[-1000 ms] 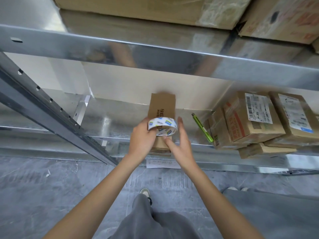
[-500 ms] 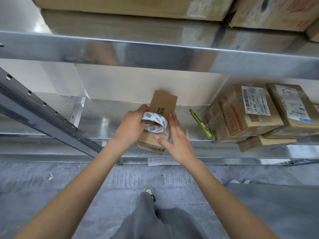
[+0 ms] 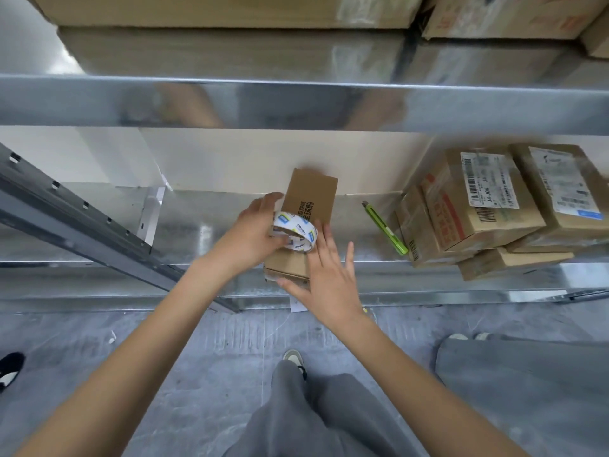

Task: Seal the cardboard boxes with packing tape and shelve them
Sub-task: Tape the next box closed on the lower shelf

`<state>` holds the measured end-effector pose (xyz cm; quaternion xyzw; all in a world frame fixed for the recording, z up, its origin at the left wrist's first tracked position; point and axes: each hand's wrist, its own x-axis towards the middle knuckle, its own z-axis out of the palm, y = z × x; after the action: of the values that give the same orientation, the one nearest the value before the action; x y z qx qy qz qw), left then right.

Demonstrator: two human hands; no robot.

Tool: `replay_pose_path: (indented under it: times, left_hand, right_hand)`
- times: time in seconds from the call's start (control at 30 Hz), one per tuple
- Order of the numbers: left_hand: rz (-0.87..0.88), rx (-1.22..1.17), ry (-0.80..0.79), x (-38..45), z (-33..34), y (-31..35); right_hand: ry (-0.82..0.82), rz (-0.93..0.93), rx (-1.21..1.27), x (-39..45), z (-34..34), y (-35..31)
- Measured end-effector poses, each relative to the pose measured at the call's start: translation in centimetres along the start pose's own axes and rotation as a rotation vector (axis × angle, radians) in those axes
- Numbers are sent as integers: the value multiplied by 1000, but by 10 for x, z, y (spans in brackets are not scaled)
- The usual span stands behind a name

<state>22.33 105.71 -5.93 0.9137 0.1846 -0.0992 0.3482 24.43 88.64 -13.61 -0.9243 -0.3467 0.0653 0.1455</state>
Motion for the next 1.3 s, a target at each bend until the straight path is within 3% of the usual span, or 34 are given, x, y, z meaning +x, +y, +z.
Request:
replay_pose_path:
  times: [0.07, 0.13, 0.27, 0.33, 0.47, 0.7, 0.83, 1.07, 1.23, 1.3]
  left_hand:
    - [62, 241, -105, -8, -9, 22]
    - [181, 455, -85, -12, -11, 51]
    - [318, 614, -9, 7, 0, 85]
    - [229, 663, -101, 19, 1, 86]
    - [-32, 612, -383, 33, -10, 78]
    - [-126, 628, -551, 32, -16, 83]
    - [-211, 604, -574, 40, -18, 81]
    - [-140, 432, -600, 47, -19, 59]
    - [-223, 282, -562, 50, -20, 45]
    - [-249, 240, -545, 53, -18, 42]
  right_hand:
    - [19, -14, 35, 0, 0, 0]
    - [-1, -33, 59, 1, 0, 1]
    - [-9, -63, 24, 1, -1, 7]
    - [18, -89, -14, 2, -1, 11]
    - [11, -91, -135, 6, -3, 13]
    - [-22, -149, -202, 11, -9, 22]
    - [-41, -168, -203, 14, -11, 25]
    - [-57, -191, -240, 16, -11, 27]
    - [-93, -195, -165, 18, -18, 27]
    - [-196, -242, -15, 20, -30, 29]
